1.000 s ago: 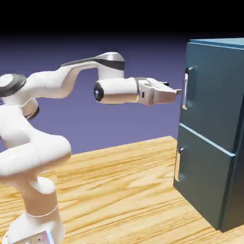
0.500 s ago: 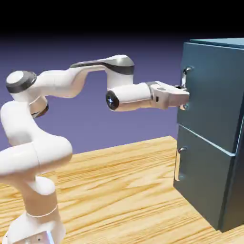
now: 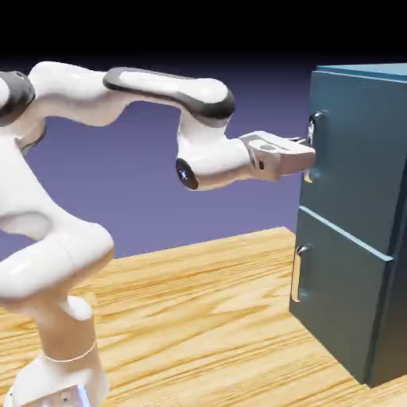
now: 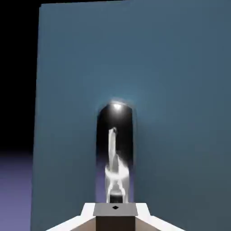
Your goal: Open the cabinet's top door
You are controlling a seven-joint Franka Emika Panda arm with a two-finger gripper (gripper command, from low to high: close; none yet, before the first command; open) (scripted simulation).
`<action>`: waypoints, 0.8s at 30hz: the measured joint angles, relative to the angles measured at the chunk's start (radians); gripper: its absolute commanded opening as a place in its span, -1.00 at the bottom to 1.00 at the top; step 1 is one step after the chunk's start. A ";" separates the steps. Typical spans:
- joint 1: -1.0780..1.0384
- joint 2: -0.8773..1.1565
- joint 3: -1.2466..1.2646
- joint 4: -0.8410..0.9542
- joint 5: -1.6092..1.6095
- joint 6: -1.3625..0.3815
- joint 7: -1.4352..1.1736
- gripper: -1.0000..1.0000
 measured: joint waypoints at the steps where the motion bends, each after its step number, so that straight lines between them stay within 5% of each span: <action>1: 0.030 0.033 -0.021 0.017 0.013 0.034 -0.043 -1.00; 8: 0.279 0.196 -0.222 0.089 0.091 0.185 -0.295 -1.00; 24: 0.859 0.219 -0.780 0.045 0.095 0.190 -0.531 -1.00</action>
